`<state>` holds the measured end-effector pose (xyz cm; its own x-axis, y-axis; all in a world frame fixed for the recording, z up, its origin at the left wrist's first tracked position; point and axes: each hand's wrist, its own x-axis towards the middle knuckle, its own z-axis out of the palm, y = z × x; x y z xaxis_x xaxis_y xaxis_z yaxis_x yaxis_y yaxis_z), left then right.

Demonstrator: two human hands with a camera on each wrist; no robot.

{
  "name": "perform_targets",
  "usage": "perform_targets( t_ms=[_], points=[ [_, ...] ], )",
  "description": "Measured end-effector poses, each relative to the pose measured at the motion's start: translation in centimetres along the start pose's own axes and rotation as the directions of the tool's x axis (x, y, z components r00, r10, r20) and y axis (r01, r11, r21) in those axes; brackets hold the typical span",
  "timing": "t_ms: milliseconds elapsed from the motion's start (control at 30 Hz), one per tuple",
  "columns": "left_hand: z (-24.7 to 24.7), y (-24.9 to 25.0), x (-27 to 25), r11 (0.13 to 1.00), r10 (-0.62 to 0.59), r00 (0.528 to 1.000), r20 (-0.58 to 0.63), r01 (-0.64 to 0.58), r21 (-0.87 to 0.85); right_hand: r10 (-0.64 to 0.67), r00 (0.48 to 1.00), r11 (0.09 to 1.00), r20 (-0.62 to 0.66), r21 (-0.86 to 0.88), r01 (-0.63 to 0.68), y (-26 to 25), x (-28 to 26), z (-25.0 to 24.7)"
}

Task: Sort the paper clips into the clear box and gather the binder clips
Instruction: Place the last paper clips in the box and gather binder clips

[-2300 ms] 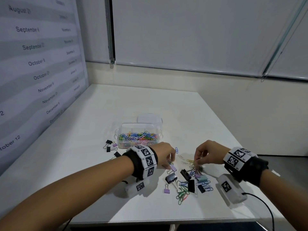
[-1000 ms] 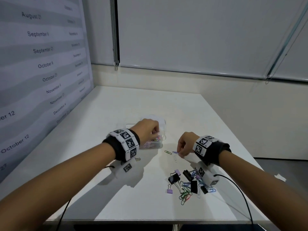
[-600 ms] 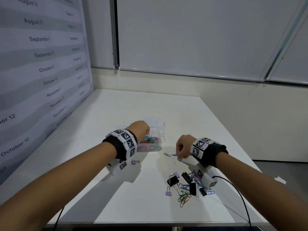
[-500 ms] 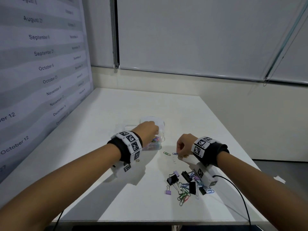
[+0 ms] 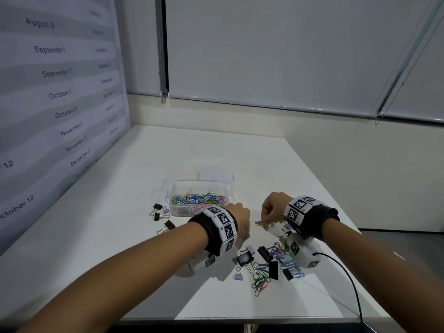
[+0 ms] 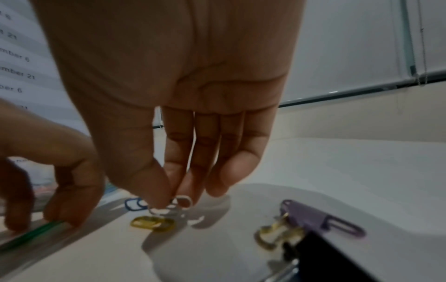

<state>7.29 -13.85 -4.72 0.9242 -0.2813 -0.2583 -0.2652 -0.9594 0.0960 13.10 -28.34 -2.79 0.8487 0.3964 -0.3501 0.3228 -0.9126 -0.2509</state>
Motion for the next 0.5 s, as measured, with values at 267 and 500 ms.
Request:
perform_targets(
  t_ms=[267,500],
  points=[
    [-0.06,-0.2,0.34,0.977,0.02,1.0,-0.022,-0.024,-0.213,-0.033,0.998,0.999,0.047,0.036,0.032,-0.69,0.05,0.31],
    [-0.04,-0.16,0.56,0.937,0.076,0.997,-0.007,-0.074,-0.342,-0.041,0.999,0.999,0.035,0.008,0.04,-0.82,0.15,0.68]
  ],
)
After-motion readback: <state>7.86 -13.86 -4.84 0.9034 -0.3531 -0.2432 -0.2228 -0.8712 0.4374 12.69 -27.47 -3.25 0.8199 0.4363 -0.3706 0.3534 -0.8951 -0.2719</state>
